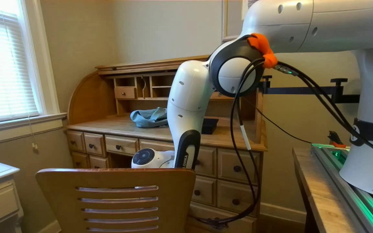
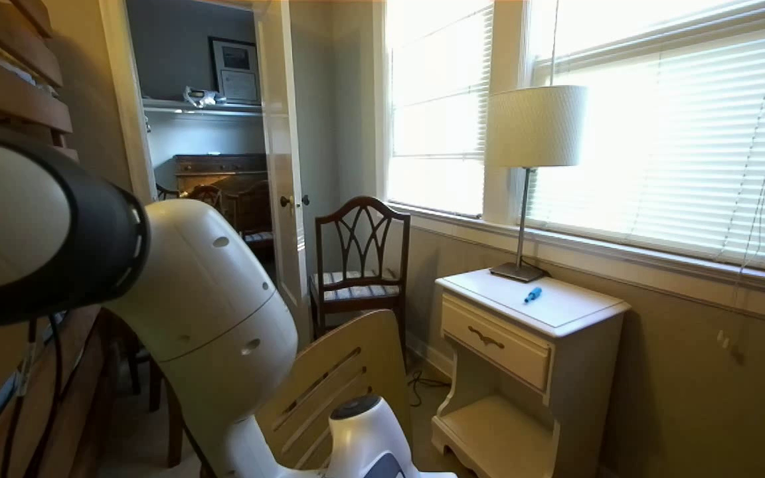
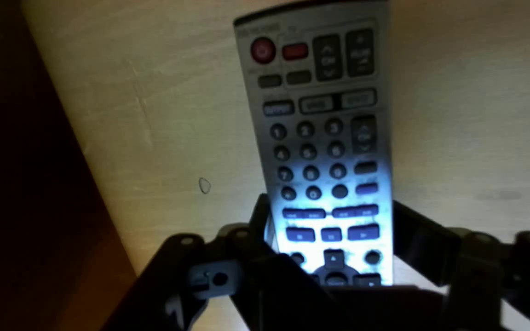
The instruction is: Put the grey remote control on the chair.
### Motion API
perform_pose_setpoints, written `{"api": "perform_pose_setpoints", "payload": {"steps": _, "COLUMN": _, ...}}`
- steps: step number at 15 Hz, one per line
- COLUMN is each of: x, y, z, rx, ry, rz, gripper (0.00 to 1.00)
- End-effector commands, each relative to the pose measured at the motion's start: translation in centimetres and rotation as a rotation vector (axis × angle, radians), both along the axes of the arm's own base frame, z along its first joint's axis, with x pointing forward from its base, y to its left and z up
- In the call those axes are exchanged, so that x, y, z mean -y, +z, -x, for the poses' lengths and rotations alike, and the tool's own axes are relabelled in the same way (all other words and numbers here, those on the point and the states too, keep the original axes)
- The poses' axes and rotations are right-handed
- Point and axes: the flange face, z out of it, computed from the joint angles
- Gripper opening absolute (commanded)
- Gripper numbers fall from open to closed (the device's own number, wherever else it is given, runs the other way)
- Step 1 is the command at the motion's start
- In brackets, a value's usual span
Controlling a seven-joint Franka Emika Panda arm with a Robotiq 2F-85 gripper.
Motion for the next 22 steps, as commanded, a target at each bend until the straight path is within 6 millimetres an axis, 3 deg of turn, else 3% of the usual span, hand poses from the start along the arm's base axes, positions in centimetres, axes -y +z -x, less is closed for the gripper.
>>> {"api": "perform_pose_setpoints", "payload": {"steps": 1, "x": -0.6, "y": -1.0, "z": 1.5, "rx": -0.027, "ry": 0.13, "rz": -0.043, "gripper": 0.36}}
{"api": "perform_pose_setpoints", "payload": {"steps": 10, "x": 2.2, "y": -2.9, "z": 2.8, "rx": -0.196, "ry": -0.066, "rz": -0.135, "gripper": 0.36}}
{"api": "perform_pose_setpoints", "payload": {"steps": 18, "x": 2.6, "y": -3.0, "z": 2.7, "rx": -0.257, "ry": -0.138, "rz": -0.139, "gripper": 0.36}}
{"api": "perform_pose_setpoints", "payload": {"steps": 19, "x": 2.6, "y": -3.1, "z": 2.7, "rx": -0.268, "ry": -0.142, "rz": -0.138, "gripper": 0.58}}
{"api": "perform_pose_setpoints", "payload": {"steps": 20, "x": 2.6, "y": -3.0, "z": 2.8, "rx": -0.275, "ry": -0.148, "rz": -0.137, "gripper": 0.36}}
{"api": "perform_pose_setpoints", "payload": {"steps": 22, "x": 2.6, "y": -3.0, "z": 2.7, "rx": -0.28, "ry": -0.158, "rz": -0.133, "gripper": 0.35}}
